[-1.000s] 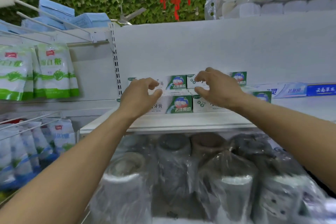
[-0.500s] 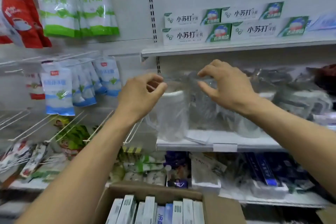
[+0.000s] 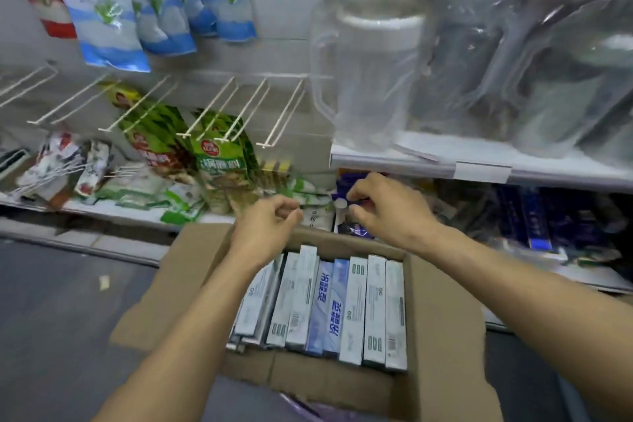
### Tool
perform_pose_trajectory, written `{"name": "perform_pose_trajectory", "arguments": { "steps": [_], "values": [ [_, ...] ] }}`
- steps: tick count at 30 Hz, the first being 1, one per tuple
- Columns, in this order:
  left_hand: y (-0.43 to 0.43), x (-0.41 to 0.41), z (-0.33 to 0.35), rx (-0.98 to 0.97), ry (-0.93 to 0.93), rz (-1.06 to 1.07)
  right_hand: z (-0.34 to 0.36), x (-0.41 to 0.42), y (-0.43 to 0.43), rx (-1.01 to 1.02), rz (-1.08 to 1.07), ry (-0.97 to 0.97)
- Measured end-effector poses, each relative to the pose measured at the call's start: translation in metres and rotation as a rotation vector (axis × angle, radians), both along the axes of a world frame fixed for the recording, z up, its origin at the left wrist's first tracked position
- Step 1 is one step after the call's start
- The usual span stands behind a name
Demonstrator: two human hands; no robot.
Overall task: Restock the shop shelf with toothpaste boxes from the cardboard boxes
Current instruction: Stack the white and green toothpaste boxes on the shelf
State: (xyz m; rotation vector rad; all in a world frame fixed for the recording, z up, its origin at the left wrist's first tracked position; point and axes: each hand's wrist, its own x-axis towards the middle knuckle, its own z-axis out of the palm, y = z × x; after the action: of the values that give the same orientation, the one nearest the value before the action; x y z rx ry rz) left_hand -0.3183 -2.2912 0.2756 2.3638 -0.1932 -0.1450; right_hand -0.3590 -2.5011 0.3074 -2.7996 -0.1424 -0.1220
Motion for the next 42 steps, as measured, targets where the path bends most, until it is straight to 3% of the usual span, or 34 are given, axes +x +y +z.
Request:
{"name": "perform_pose_trajectory", "arguments": {
  "steps": [7,11,19,23,27,33,36,39,42],
  "values": [
    [0.032,-0.018,-0.149,0.081,0.375,0.171,-0.161,0.007,0.022,0.216,-0.129,0.445],
    [0.042,-0.020,-0.208,0.218,0.423,0.172,-0.232,-0.004,0.025,0.287,-0.287,0.685],
    [0.060,0.005,-0.262,0.604,0.190,0.157,-0.281,0.010,0.074,0.232,-0.200,0.582],
    [0.060,0.011,-0.270,0.658,0.096,0.170,-0.292,0.023,0.111,0.321,-0.315,0.721],
    [0.056,0.011,-0.273,0.674,0.096,0.158,-0.309,0.023,0.133,0.357,-0.452,0.786],
    [0.051,0.018,-0.268,0.911,0.178,0.090,-0.309,0.021,0.126,0.501,-0.512,0.820],
    [0.055,0.024,-0.256,0.713,0.316,0.167,-0.304,0.021,0.112,0.552,-0.535,0.817],
    [0.060,0.018,-0.242,0.275,0.535,0.346,-0.290,0.016,0.097,0.692,-0.539,0.829],
    [0.057,-0.001,-0.224,-0.117,0.612,0.478,-0.260,0.010,0.081,0.845,-0.502,0.823]
  ]
}}
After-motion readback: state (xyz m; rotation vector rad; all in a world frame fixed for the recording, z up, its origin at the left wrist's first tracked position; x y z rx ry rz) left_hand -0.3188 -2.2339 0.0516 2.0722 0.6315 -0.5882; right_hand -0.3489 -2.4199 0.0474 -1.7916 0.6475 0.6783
